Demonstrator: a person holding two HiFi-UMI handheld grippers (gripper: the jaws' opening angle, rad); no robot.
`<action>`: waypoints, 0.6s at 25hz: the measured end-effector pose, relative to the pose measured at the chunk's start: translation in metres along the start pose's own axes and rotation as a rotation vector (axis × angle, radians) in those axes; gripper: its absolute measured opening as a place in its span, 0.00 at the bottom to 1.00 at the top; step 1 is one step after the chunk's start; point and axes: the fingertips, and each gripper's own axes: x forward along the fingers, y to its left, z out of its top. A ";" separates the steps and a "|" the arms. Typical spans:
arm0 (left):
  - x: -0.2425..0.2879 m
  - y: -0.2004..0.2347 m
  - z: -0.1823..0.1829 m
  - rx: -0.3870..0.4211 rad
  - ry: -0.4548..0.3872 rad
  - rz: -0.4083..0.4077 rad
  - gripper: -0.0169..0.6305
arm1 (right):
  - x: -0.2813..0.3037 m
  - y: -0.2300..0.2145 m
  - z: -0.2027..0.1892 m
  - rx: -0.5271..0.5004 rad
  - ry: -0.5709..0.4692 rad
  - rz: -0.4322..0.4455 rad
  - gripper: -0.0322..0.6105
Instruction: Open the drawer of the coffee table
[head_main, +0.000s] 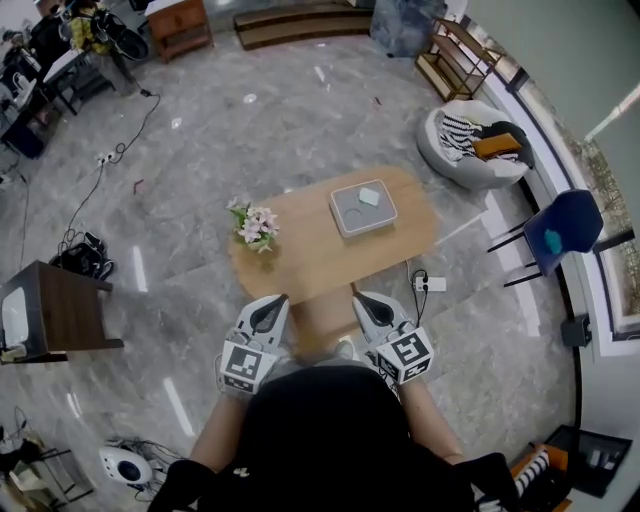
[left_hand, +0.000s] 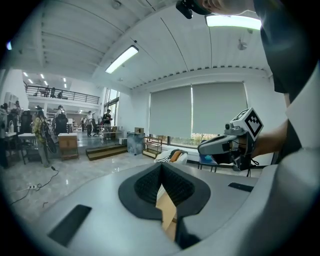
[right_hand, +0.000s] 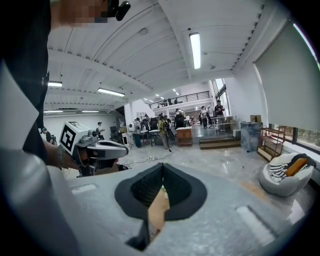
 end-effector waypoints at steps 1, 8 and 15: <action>0.000 -0.001 0.001 0.000 -0.001 0.001 0.05 | -0.001 0.001 0.002 -0.002 -0.004 0.004 0.05; 0.001 -0.003 0.010 0.009 -0.007 0.020 0.05 | -0.005 0.004 0.011 -0.002 -0.031 0.021 0.05; -0.002 -0.007 0.014 0.014 -0.002 0.030 0.05 | -0.008 0.005 0.015 -0.023 -0.037 0.033 0.05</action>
